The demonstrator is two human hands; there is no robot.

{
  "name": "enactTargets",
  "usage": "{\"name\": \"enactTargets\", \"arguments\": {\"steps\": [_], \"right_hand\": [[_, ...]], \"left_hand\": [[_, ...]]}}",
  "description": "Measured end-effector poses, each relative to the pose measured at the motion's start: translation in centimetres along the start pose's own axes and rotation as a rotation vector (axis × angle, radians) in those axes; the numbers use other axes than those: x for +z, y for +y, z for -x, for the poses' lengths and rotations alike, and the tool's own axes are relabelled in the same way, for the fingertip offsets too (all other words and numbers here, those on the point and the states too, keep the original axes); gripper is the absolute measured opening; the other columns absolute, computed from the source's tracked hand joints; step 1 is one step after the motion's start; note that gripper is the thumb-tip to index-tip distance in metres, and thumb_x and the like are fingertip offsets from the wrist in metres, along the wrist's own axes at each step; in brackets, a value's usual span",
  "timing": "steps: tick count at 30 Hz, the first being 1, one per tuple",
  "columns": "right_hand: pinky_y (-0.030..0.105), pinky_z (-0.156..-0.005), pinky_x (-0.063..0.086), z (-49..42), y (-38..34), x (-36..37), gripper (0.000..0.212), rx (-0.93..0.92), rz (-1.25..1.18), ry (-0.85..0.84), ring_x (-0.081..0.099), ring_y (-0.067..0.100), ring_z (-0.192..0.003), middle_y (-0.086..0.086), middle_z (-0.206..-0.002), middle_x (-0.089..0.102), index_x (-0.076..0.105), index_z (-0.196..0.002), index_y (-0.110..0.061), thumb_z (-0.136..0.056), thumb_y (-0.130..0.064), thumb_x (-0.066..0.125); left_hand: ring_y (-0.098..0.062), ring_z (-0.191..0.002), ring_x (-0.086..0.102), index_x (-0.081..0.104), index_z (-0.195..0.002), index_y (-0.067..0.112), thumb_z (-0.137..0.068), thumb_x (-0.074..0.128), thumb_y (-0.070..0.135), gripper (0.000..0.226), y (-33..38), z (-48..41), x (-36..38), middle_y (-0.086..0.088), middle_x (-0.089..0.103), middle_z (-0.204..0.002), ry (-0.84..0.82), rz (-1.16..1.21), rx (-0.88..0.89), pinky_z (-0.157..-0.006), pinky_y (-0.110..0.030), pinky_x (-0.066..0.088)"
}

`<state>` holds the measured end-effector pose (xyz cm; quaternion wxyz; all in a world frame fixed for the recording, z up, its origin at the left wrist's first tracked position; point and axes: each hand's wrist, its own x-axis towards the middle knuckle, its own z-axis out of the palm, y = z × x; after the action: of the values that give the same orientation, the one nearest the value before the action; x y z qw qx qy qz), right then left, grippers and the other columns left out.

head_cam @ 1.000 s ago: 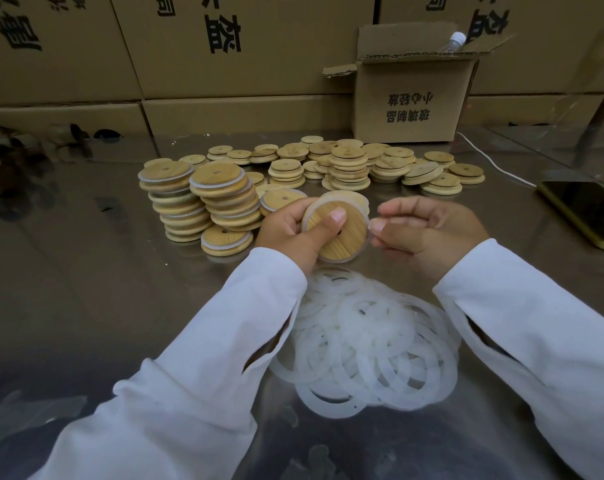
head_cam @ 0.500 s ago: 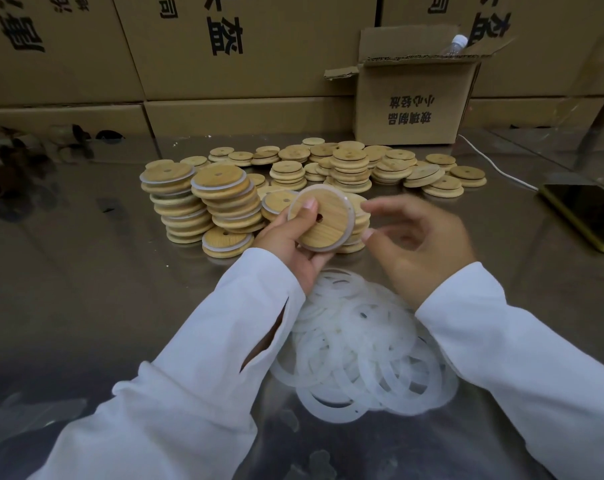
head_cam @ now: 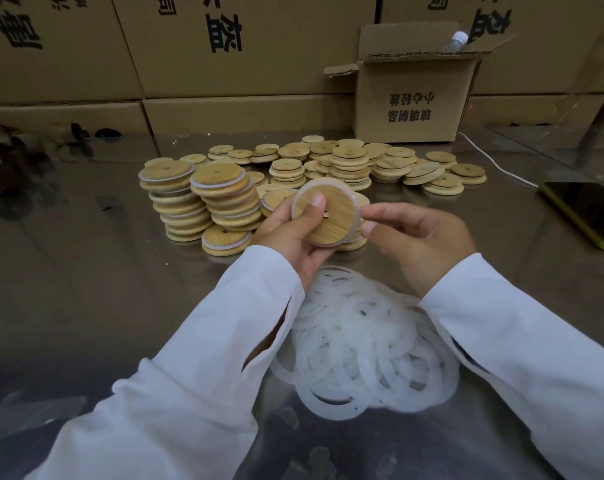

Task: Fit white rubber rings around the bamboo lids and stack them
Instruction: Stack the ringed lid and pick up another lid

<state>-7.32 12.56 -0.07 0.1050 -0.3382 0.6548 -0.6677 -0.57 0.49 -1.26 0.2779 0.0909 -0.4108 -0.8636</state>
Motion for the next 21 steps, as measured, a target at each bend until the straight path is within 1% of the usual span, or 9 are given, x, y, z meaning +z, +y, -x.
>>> {"name": "enactTargets", "arguments": {"steps": [3,6,9,11,13,15,16,18,21], "right_hand": [[0.002,-0.053,0.04,-0.19,0.33,-0.04,0.017,0.031,-0.003,0.033,0.056,-0.009,-0.052,-0.02,-0.05,0.062,0.067,-0.07,-0.024,-0.079,-0.01,0.069],[0.001,-0.051,0.038,-0.25,0.61,-0.15,0.016,0.047,0.044,0.049,0.053,-0.01,-0.048,-0.022,-0.047,0.059,0.066,-0.067,-0.024,-0.08,-0.014,0.068],[0.004,-0.055,0.042,-0.27,0.64,-0.22,0.017,0.076,0.079,0.048,0.056,-0.006,-0.053,-0.016,-0.055,0.062,0.065,-0.066,-0.026,-0.081,-0.018,0.067],[0.011,-0.064,0.046,-0.25,0.54,-0.22,0.016,0.101,0.094,0.03,0.057,0.0,-0.062,-0.01,-0.065,0.064,0.065,-0.069,-0.026,-0.083,-0.018,0.065],[0.023,-0.077,0.048,-0.27,0.42,-0.23,0.014,0.131,0.085,0.004,0.06,0.01,-0.074,-0.004,-0.072,0.064,0.065,-0.072,-0.024,-0.085,-0.018,0.063],[0.035,-0.089,0.048,-0.3,0.26,-0.21,0.013,0.156,0.073,-0.024,0.062,0.019,-0.087,0.001,-0.078,0.065,0.065,-0.075,-0.022,-0.086,-0.018,0.061],[0.038,-0.092,0.048,-0.32,0.2,-0.18,0.013,0.161,0.07,-0.037,0.061,0.021,-0.089,0.003,-0.081,0.065,0.065,-0.075,-0.021,-0.087,-0.018,0.06],[0.044,-0.092,0.046,-0.32,0.12,-0.15,0.016,0.167,0.065,-0.056,0.057,0.022,-0.085,0.006,-0.082,0.064,0.065,-0.074,-0.021,-0.088,-0.017,0.058],[0.045,-0.092,0.046,-0.27,0.11,-0.12,0.021,0.17,0.046,-0.07,0.052,0.022,-0.081,0.006,-0.08,0.061,0.064,-0.071,-0.02,-0.09,-0.015,0.056]], "left_hand": [[-0.02,-0.08,0.069,0.06,-0.098,0.009,-0.088,0.052,0.008,0.013,-0.13,0.08,0.09,-0.011,0.068,-0.089,-0.034,-0.074,0.046,-0.069,-0.032,0.059],[-0.021,-0.083,0.068,0.058,-0.102,0.007,-0.086,0.053,0.007,0.017,-0.23,0.11,0.14,-0.01,0.067,-0.09,-0.067,-0.11,0.073,-0.071,-0.034,0.059],[-0.02,-0.081,0.069,0.058,-0.101,0.007,-0.085,0.053,0.006,0.017,-0.22,0.15,0.13,-0.009,0.068,-0.088,-0.08,-0.138,0.094,-0.073,-0.036,0.058],[-0.02,-0.079,0.069,0.059,-0.1,0.007,-0.085,0.053,0.005,0.016,-0.21,0.23,0.17,-0.008,0.07,-0.083,-0.081,-0.158,0.112,-0.072,-0.037,0.059],[-0.02,-0.078,0.069,0.059,-0.1,0.006,-0.086,0.054,0.004,0.015,-0.17,0.3,0.24,-0.008,0.07,-0.083,-0.073,-0.181,0.134,-0.07,-0.036,0.059],[-0.02,-0.081,0.069,0.059,-0.101,0.007,-0.085,0.055,0.005,0.017,-0.12,0.37,0.31,-0.01,0.068,-0.088,-0.063,-0.209,0.154,-0.071,-0.037,0.059],[-0.02,-0.082,0.068,0.059,-0.102,0.007,-0.085,0.055,0.005,0.018,-0.09,0.42,0.34,-0.01,0.068,-0.09,-0.06,-0.22,0.161,-0.073,-0.037,0.059],[-0.02,-0.083,0.068,0.059,-0.103,0.007,-0.085,0.054,0.005,0.019,-0.08,0.47,0.4,-0.011,0.067,-0.092,-0.055,-0.236,0.178,-0.075,-0.038,0.058],[-0.02,-0.082,0.067,0.059,-0.104,0.006,-0.086,0.054,0.005,0.019,-0.06,0.5,0.44,-0.011,0.066,-0.092,-0.049,-0.254,0.194,-0.075,-0.038,0.058]]}}
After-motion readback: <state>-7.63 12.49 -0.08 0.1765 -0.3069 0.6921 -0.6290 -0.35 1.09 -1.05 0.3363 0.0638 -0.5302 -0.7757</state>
